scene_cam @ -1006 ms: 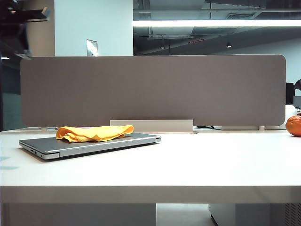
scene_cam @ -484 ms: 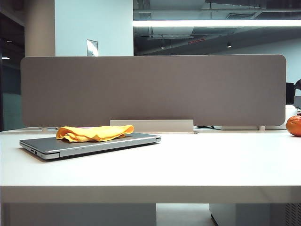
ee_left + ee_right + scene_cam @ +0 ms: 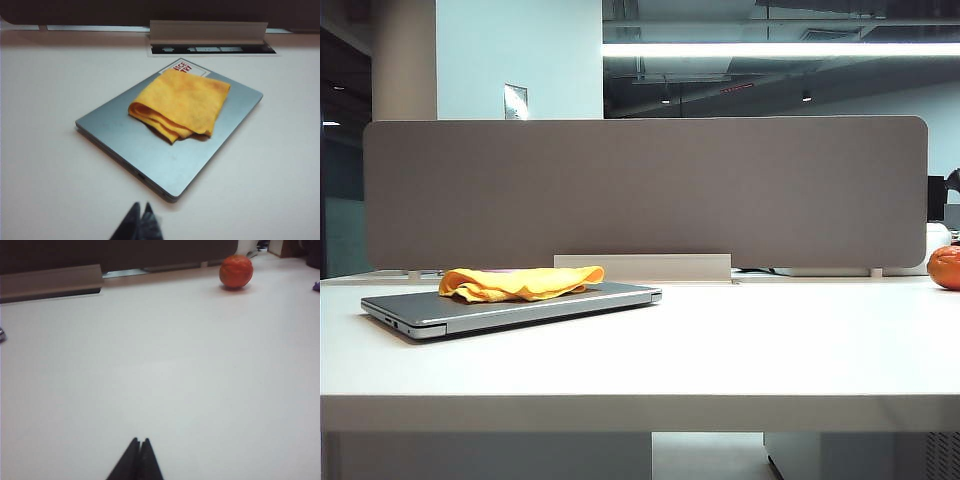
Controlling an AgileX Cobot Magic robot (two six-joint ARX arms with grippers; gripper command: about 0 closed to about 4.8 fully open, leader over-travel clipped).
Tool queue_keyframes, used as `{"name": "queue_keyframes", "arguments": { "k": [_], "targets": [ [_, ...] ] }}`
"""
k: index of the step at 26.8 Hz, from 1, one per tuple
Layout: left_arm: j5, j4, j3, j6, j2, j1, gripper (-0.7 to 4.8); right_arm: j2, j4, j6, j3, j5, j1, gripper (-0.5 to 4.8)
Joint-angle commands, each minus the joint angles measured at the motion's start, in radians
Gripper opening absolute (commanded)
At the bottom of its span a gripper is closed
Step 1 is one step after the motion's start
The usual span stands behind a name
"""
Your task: Pick up the yellow rag and put it over the laptop.
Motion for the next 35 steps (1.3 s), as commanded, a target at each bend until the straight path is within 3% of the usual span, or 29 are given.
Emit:
{"name": "queue_keyframes", "arguments": {
  "k": [1,14,35],
  "targets": [
    [0.003,0.001,-0.006,0.0,-0.015,0.0,-0.06,0.0,-0.016,0.002,-0.006,-0.01,0.0,-0.05],
    [0.03,0.014,-0.006,-0.001,-0.021,0.0,-0.06,0.0,-0.024,-0.056,-0.006,-0.111,0.002,-0.05],
    [0.03,-0.004,-0.006,0.0,-0.02,0.0,-0.06,-0.001,0.09,-0.082,-0.003,-0.115,0.002,-0.05]
  ]
}}
